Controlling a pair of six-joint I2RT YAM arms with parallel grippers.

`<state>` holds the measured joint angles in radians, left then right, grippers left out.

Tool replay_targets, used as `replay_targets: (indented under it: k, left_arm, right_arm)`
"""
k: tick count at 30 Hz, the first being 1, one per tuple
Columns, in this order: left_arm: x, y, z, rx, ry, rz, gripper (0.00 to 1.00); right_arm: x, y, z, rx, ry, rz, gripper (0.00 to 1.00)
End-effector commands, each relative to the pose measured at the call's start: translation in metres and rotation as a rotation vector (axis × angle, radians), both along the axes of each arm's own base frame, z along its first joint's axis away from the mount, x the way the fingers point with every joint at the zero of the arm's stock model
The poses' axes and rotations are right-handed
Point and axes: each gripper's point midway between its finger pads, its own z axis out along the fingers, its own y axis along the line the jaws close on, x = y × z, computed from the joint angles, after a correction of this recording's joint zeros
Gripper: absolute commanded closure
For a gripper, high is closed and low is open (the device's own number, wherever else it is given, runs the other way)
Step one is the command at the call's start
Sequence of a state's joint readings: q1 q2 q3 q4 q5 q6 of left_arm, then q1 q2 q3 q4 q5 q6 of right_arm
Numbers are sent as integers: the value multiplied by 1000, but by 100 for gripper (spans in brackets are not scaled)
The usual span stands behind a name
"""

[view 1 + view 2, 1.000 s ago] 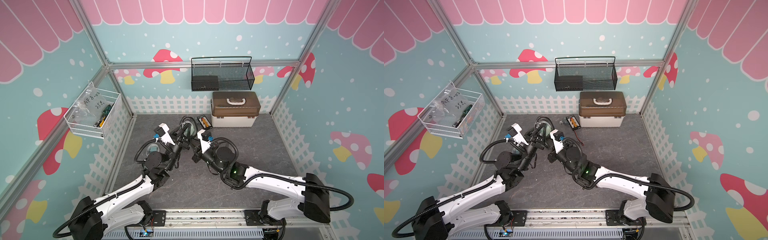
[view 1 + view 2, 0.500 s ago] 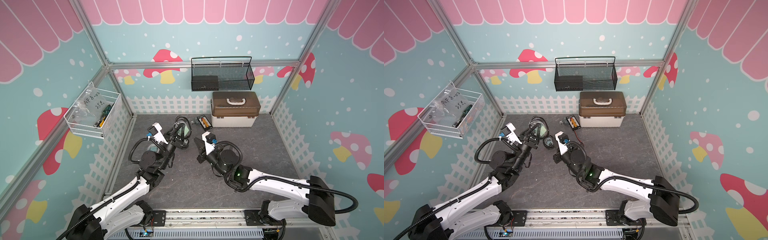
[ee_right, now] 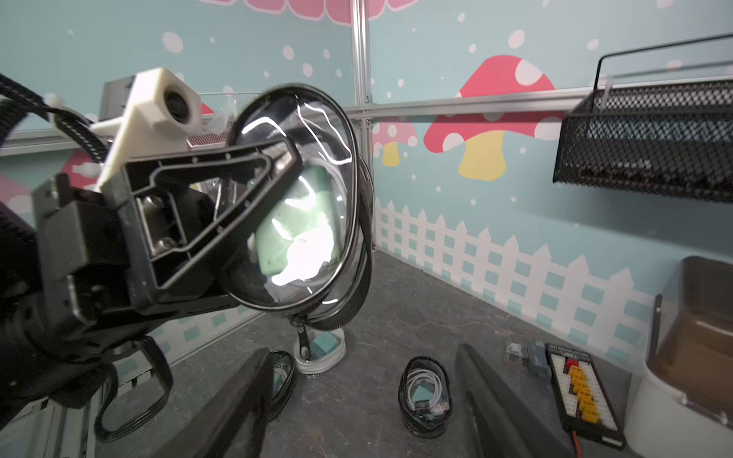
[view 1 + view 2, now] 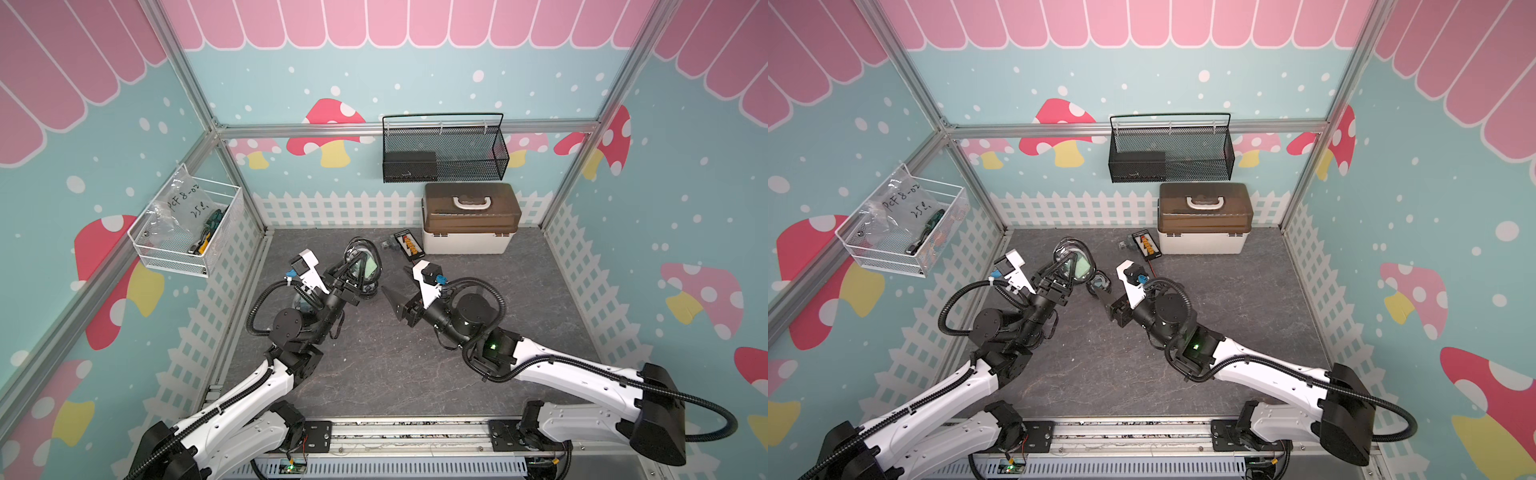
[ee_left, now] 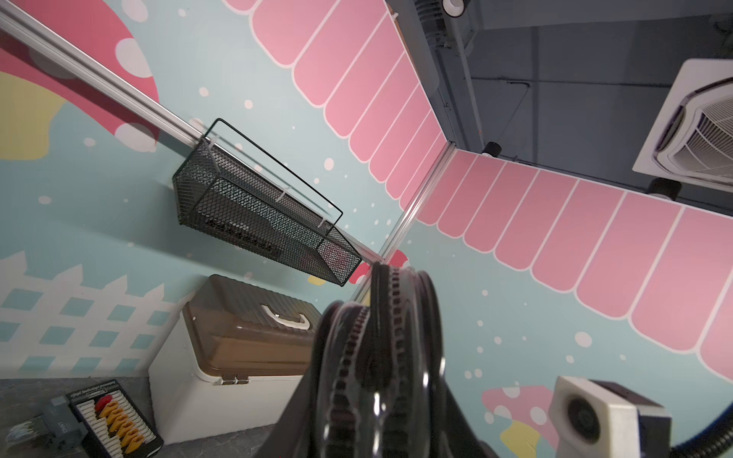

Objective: Pack away charging kits
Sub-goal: Pick up the storage bag at the center of the board.

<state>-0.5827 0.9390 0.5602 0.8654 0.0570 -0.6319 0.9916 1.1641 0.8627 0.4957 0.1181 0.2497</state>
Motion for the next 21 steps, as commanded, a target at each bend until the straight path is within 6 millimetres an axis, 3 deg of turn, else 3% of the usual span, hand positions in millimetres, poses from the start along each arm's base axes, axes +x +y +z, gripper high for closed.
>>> replay_targets:
  k: [1,3,7,15,18,21]
  left_arm:
    - [-16,-13,19,51,-98,-98,100]
    - [-23,-21,22,77,-124,-153,100]
    - [-28,-33,28,101,-156,-219,100]
    - [-28,-47,44,109,-186,-294,100]
    - [-29,-50,49,105,-194,-314,100]
    - [-29,-51,49,101,-195,-323,100]
  right_arm:
    - [-8,-14,24,116,84,170,18]
    - [2,-19,31,160,131,234,13]
    - [-4,-2,40,166,148,385,5]
    - [-5,16,45,173,158,485,5]
    - [-5,19,48,184,156,506,14]
    - [-8,21,52,196,148,529,43]
